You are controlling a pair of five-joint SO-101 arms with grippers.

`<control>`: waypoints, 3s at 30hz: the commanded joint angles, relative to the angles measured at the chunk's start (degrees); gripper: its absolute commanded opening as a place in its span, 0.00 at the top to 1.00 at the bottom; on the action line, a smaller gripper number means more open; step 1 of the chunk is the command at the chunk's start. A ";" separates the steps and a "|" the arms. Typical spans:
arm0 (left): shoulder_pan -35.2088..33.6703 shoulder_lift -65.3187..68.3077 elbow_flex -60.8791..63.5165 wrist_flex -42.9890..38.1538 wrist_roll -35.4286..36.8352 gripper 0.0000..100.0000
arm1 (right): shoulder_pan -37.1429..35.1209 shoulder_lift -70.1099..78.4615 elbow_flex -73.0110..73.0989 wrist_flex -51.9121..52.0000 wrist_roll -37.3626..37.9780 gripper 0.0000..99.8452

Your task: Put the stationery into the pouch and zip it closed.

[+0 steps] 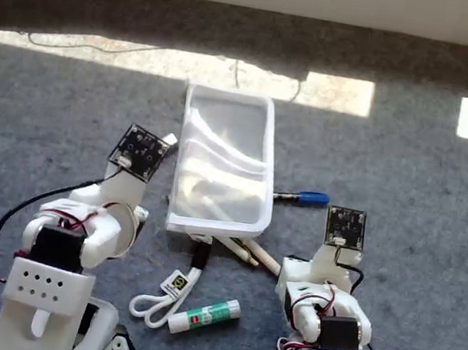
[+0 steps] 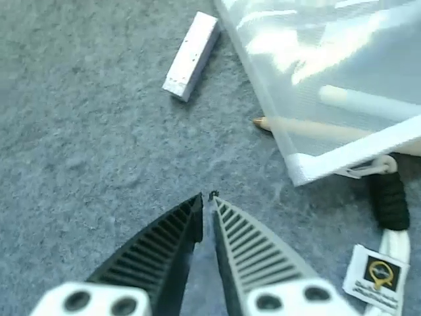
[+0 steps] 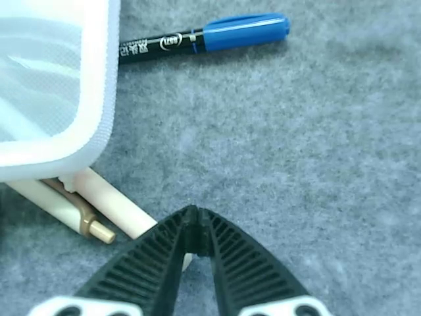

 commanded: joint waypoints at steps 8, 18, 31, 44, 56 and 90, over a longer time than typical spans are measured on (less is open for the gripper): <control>-12.44 -2.15 9.71 -11.78 4.66 0.96 | -2.24 -0.04 -7.69 -0.31 -0.44 0.99; -13.67 -2.15 13.23 -14.68 6.68 0.96 | -17.98 0.04 -24.13 7.16 -6.59 0.99; -13.67 -2.15 13.41 -14.68 7.03 0.86 | -33.45 0.13 -25.45 3.03 -7.74 0.99; -17.71 -2.15 13.05 -14.86 9.85 0.83 | -37.23 6.55 -25.89 -4.09 -7.91 0.99; -17.71 -2.15 13.05 -14.86 9.85 0.83 | -42.07 41.01 -41.63 -6.99 -11.87 0.97; -17.45 -2.15 13.41 -14.86 9.58 0.83 | -42.77 82.51 -46.02 -20.35 -25.67 0.85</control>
